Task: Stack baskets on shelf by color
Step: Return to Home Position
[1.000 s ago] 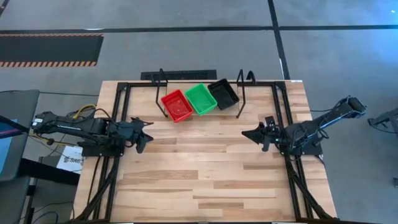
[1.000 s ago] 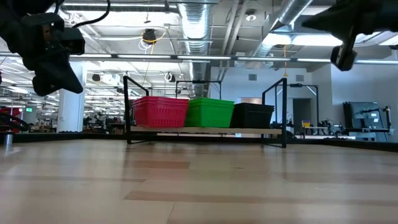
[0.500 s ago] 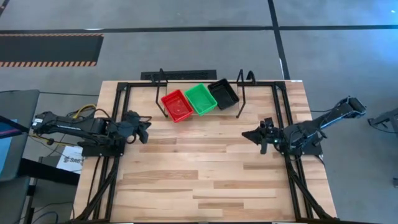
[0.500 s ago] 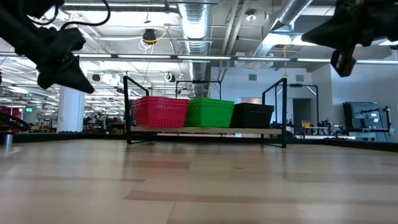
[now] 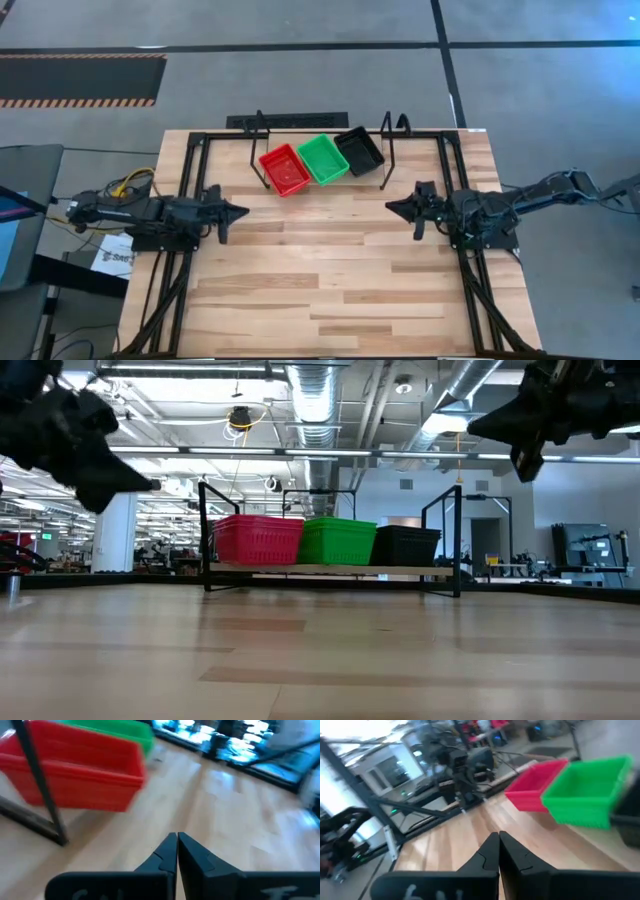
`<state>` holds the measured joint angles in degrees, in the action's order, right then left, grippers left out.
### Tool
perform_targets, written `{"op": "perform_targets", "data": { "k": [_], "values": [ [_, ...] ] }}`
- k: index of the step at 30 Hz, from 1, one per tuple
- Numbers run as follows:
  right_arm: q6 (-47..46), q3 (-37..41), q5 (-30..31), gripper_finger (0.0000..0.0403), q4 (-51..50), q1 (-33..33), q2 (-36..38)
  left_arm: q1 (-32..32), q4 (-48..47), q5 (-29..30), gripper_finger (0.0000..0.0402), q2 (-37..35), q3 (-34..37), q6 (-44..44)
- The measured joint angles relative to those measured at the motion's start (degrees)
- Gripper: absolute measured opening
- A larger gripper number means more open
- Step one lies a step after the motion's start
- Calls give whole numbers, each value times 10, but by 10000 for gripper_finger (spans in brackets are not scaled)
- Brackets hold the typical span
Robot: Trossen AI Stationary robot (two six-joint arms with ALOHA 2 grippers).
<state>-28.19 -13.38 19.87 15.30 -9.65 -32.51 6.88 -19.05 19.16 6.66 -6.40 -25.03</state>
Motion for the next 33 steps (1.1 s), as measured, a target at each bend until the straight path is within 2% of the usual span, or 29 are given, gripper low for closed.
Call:
{"op": "perform_targets", "data": {
  "k": [2,5,10,19,22,26,30,33],
  "values": [
    [34,3,-44,20,29,22,-2,-1,-9,-21,0,-25,-9,44],
    [95,15,-114,22,101,57,-6,-7,-27,-23,0,-67,-15,88],
    [133,58,-217,24,215,123,-13,-17,-52,-26,0,-58,-18,95],
    [137,122,-238,24,312,207,-41,-19,-54,-22,0,-57,-18,111],
    [105,124,-282,24,318,238,-47,-19,-54,-12,0,-56,-18,113],
    [107,124,-336,22,335,248,-40,-19,-55,14,0,-56,-19,127],
    [117,124,-337,24,336,247,-11,-19,-60,20,0,-56,-20,123],
    [75,123,-337,24,332,246,-7,-19,-60,12,0,-56,-20,127]
  ]
}}
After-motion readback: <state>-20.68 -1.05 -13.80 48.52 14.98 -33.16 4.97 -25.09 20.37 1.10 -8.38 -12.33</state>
